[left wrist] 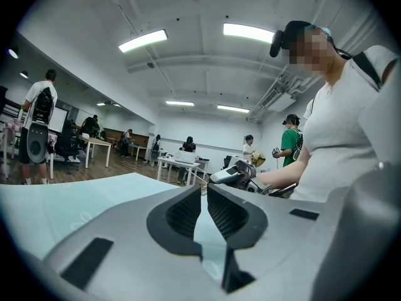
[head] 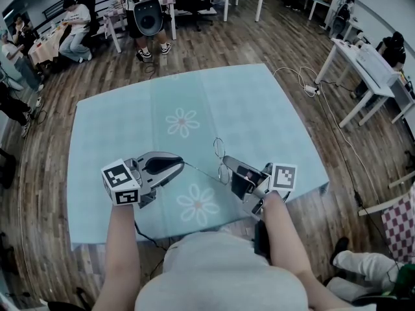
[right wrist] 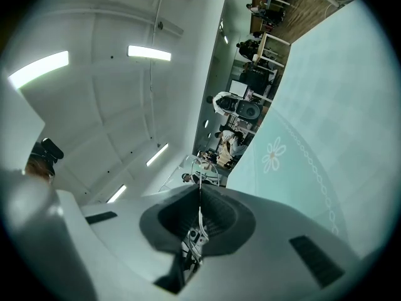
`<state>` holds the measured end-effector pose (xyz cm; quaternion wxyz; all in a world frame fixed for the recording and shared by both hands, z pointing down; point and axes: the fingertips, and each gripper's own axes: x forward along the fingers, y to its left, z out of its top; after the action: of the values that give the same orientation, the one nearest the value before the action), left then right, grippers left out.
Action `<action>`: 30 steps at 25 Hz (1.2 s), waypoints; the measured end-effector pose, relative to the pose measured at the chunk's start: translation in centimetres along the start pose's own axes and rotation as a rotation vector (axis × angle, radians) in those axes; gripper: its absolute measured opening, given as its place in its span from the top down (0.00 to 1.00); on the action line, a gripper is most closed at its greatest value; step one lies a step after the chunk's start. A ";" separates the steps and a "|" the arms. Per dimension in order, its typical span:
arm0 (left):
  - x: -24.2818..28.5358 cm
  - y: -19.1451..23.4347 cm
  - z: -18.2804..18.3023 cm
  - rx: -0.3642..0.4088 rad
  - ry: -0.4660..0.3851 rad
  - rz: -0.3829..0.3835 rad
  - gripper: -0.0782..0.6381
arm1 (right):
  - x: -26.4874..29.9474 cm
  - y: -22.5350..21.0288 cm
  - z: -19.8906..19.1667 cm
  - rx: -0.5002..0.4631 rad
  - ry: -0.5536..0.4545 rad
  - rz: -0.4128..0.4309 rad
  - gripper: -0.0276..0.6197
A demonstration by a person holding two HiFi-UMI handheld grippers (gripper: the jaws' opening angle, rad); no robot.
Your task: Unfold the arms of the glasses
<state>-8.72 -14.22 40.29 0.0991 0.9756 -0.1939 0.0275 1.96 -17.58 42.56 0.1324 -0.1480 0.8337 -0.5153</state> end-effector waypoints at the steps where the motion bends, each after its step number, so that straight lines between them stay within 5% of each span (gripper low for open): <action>1: -0.2 -0.1 -0.1 -0.001 0.003 -0.001 0.84 | 0.0 0.0 0.0 0.006 -0.008 0.001 0.94; 25: -1.6 -3.0 -2.5 -0.010 0.041 -0.001 0.84 | -1.2 -1.5 2.2 0.049 -0.158 -0.060 0.94; 30: -1.6 -2.9 -3.0 -0.006 0.049 0.047 0.84 | -1.0 -1.4 2.1 0.066 -0.146 -0.046 0.94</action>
<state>-9.09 -10.37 42.56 0.1063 0.9695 -0.2145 0.0533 3.83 -19.52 42.98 0.1856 -0.1998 0.8008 -0.5332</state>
